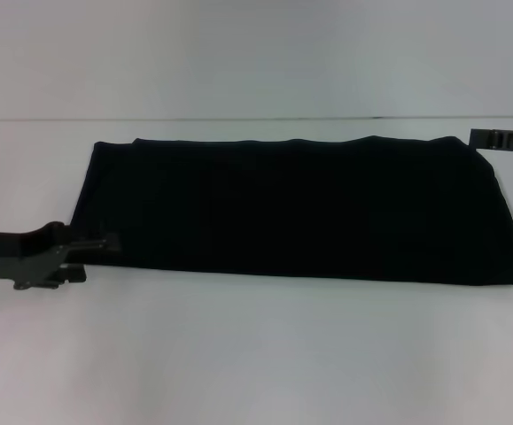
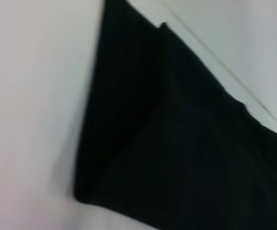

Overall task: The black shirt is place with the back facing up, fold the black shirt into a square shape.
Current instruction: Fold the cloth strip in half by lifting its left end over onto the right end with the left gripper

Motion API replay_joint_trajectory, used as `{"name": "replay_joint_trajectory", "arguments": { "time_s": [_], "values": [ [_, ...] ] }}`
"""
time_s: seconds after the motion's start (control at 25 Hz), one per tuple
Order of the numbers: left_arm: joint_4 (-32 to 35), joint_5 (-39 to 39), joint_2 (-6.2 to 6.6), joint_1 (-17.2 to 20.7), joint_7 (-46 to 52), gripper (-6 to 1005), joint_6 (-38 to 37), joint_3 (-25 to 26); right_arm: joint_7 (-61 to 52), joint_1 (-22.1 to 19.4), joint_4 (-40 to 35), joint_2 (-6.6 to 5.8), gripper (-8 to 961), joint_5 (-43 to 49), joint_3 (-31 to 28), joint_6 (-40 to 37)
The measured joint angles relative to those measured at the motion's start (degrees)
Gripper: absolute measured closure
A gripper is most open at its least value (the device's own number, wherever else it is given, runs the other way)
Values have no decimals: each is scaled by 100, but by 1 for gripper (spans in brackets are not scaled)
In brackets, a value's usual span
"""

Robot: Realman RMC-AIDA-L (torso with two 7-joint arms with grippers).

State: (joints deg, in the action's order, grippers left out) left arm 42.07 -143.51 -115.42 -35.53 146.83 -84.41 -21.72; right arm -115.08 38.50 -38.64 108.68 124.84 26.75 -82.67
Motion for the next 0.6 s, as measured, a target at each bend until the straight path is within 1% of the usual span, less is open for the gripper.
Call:
{"name": "replay_joint_trajectory", "arguments": {
  "time_s": [0.28,0.6],
  "values": [
    [-278,-214,31,-69,131,111,471,1,47,37,16,11,21,-16,49,122],
    [-565,-367,104,-196,154,111,916,-18,72,34,33,12,22,-29,-2,142]
  ]
}}
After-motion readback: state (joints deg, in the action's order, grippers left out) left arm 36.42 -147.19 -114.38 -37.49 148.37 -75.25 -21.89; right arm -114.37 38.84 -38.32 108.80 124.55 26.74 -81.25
